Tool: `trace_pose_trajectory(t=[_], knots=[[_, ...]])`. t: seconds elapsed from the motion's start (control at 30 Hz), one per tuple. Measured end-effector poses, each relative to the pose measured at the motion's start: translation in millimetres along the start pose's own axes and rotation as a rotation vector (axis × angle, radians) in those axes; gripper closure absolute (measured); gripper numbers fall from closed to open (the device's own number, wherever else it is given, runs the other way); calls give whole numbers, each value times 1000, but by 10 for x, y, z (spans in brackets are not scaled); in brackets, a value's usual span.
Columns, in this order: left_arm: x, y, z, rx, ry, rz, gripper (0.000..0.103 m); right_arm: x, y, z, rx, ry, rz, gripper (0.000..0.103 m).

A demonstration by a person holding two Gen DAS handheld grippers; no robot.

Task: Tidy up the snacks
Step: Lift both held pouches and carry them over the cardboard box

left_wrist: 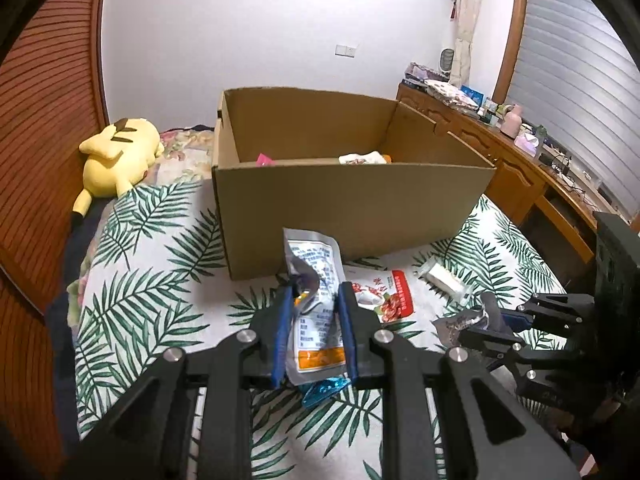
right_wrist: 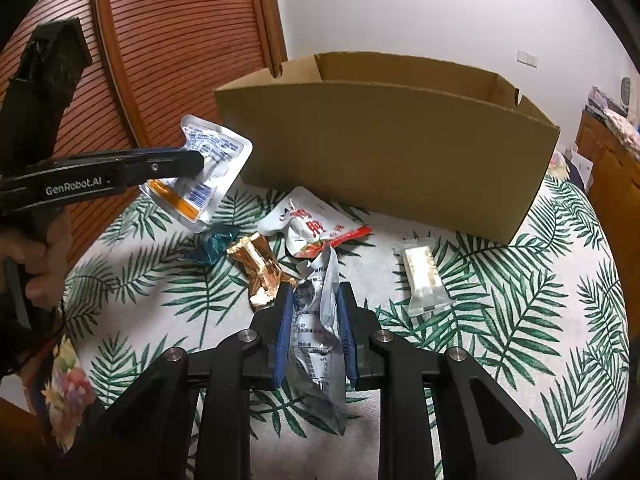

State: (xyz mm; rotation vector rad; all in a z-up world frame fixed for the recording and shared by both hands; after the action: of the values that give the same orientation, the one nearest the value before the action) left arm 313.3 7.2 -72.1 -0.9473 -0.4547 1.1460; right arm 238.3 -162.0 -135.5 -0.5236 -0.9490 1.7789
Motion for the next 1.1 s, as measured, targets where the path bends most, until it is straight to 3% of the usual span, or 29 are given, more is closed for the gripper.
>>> trace_pose_trajectory(t=[0.53,1.1], knots=[[-226,-488,262,-95,50,-22,83,-68,-529,350,-111,13,61,84],[-315,-1246,179,-157,24,-118,83,-222,-1527,560,-264,56,160,84]])
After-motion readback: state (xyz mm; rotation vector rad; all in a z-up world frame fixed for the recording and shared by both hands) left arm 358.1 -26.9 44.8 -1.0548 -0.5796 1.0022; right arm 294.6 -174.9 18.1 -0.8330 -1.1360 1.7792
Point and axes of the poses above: each gripper's, at about its wrist camera, not at the fingertips, and z roughly against the way its jaws point, x to its left, y to its underside, the point moved 8 cm from there along -z, roughly the way its jaws point, and after that the axes turned 9 degrees about -x, right-handed, at the moved point
